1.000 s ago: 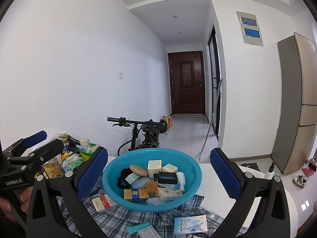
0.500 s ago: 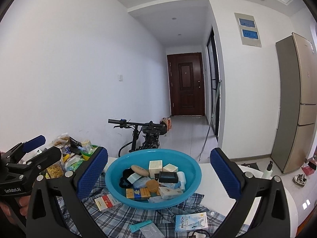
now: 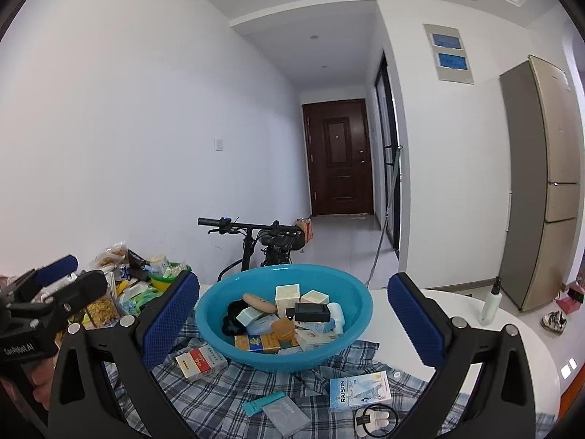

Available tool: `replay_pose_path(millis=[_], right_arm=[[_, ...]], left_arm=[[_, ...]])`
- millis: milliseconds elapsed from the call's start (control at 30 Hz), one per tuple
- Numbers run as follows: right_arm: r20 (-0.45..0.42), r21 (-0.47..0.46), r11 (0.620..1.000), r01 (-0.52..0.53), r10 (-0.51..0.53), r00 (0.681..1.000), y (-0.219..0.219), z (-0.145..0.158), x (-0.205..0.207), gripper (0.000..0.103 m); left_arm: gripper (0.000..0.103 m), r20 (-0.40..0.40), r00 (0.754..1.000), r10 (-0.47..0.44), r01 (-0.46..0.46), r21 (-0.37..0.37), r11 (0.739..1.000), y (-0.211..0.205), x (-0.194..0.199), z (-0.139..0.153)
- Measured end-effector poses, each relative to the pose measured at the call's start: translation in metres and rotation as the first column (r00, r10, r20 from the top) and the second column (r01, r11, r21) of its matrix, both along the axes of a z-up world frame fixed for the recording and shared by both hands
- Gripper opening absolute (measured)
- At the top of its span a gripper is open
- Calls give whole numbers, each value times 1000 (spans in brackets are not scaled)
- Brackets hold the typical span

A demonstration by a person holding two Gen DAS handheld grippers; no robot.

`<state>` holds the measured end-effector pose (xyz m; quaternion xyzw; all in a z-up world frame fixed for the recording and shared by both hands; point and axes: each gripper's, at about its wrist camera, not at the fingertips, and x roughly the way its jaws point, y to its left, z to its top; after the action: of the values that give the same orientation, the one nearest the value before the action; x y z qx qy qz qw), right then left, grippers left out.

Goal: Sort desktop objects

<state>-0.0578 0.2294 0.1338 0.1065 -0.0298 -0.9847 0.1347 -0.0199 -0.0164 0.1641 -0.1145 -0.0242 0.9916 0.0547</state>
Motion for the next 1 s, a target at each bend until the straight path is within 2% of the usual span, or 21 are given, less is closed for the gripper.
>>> replay_pose_path(millis=[233,400,467,733,800,900,1000], right_arm=[[36,-6,1000,15,-14,999,8,-24,5,103],[61,-7,998,59,-58,996,13,-41,4,103],[77,-25,998,56,-53,996,15,-49,5,103],[57,-18,998,55,-54,997,11,-80,20,103],[54,-22,999,44,-42,998,10,-88,23,103],[50,-32,999,36,-34,998,9,-102,27,103],[44,-8,999,42,-42,998,5,-115,28,103]], left_arm=[[103,42,999,-15,13,42,999,-6,0,-27],[103,74,997,-17,18,-11,1000,0,-3,-51],[103,78,997,-26,26,-9,1000,1,-2,-61],[103,76,997,-18,16,25,1000,2,4,-97],[103,69,998,-4,3,11,1000,4,7,-105],[103,46,998,42,-39,-60,997,9,10,-117],[103,46,998,31,-29,-54,998,10,12,-127]])
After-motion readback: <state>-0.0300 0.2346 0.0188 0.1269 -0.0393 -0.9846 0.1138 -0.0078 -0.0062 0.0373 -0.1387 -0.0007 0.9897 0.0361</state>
